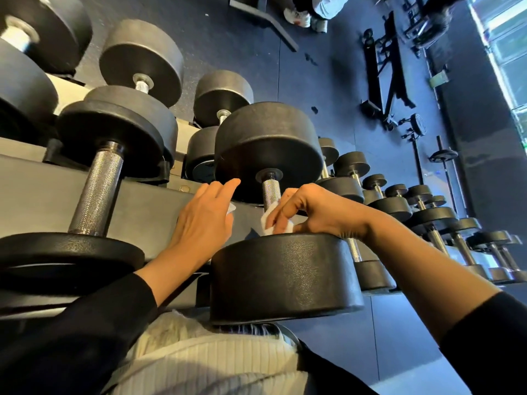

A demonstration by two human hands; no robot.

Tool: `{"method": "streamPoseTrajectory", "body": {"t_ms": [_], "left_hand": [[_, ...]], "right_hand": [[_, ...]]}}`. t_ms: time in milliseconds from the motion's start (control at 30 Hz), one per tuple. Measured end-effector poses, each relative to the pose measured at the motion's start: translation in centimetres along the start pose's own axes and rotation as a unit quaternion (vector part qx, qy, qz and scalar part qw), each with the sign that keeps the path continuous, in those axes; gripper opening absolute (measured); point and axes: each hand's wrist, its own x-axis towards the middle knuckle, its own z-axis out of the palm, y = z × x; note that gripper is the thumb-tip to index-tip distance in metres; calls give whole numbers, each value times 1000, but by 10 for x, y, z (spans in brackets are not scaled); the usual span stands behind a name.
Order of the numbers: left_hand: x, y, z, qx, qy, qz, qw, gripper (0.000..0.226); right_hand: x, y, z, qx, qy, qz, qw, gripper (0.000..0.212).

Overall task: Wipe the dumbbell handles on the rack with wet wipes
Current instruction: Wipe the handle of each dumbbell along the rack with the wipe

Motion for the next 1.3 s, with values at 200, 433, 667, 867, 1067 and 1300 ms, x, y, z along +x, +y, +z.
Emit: {"method": "streamPoseTrajectory", "body": {"t_ms": [200, 433, 667, 867, 1067, 1300], "left_hand": [[-7, 5, -10, -55, 26, -24, 998, 58], [-9, 27, -45, -46, 112, -9, 993, 53], [-38, 30, -95, 108, 174, -6, 979, 55], [-67, 20, -133, 193, 242, -89, 947, 51], [-77, -2, -135, 198, 279, -161, 926, 45], [-75, -9, -136, 190, 264, -134, 936, 51]], "right_hand": [[-6, 13, 11, 76, 240, -2, 968, 25], [30, -5, 9, 85, 268, -113, 953, 18], [76, -44, 0, 60, 241, -229, 941, 22], [109, -72, 9, 24, 186, -289, 939, 24], [143, -78, 35, -21, 197, -223, 954, 11], [168, -77, 66, -51, 262, -200, 943, 9]]}}
